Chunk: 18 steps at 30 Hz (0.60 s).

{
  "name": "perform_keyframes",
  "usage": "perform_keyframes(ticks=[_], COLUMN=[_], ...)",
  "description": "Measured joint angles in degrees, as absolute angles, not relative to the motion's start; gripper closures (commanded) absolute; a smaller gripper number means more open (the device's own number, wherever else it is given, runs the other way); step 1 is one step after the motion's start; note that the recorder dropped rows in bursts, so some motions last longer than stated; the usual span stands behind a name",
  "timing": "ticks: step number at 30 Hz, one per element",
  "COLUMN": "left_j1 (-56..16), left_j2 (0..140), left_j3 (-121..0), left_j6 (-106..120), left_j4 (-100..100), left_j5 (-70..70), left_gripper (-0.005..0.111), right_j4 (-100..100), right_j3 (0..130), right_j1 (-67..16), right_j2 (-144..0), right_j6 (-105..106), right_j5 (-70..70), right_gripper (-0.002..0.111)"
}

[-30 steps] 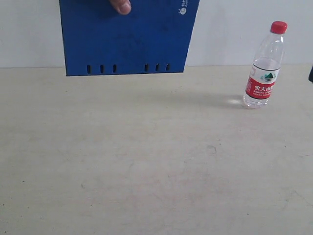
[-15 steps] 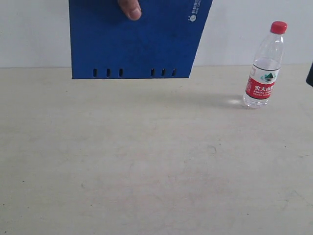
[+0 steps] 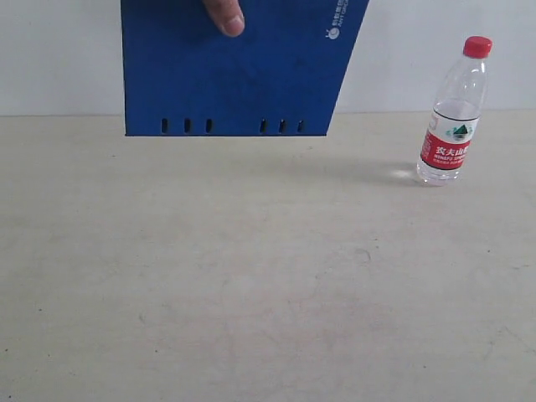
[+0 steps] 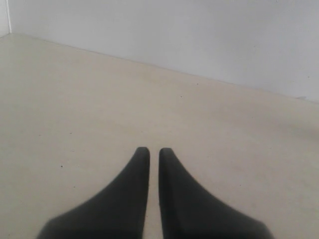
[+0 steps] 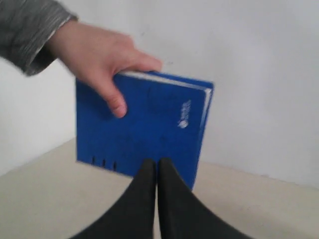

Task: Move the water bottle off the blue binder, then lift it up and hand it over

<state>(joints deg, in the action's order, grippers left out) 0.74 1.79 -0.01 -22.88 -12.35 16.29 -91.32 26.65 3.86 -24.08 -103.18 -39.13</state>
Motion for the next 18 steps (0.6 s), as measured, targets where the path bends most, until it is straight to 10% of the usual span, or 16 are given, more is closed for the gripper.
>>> perform_keyframes(ticks=[9, 18], left_j1=[0.7, 0.7], left_j2=[1.8, 1.5], left_j3=[0.0, 0.0], left_j6=[-22.9, -22.9], left_j4=[-12.3, -12.2], left_j5=[16.3, 16.4], left_gripper=[0.1, 0.1], right_j4=[-83.7, -82.9], right_j3=[23.9, 14.0], right_j1=[-6.5, -13.6], right_j2=[-10.2, -1.1], right_j6=[-85.4, -83.1], right_j5=[1.8, 6.7], right_gripper=[0.109, 0.109])
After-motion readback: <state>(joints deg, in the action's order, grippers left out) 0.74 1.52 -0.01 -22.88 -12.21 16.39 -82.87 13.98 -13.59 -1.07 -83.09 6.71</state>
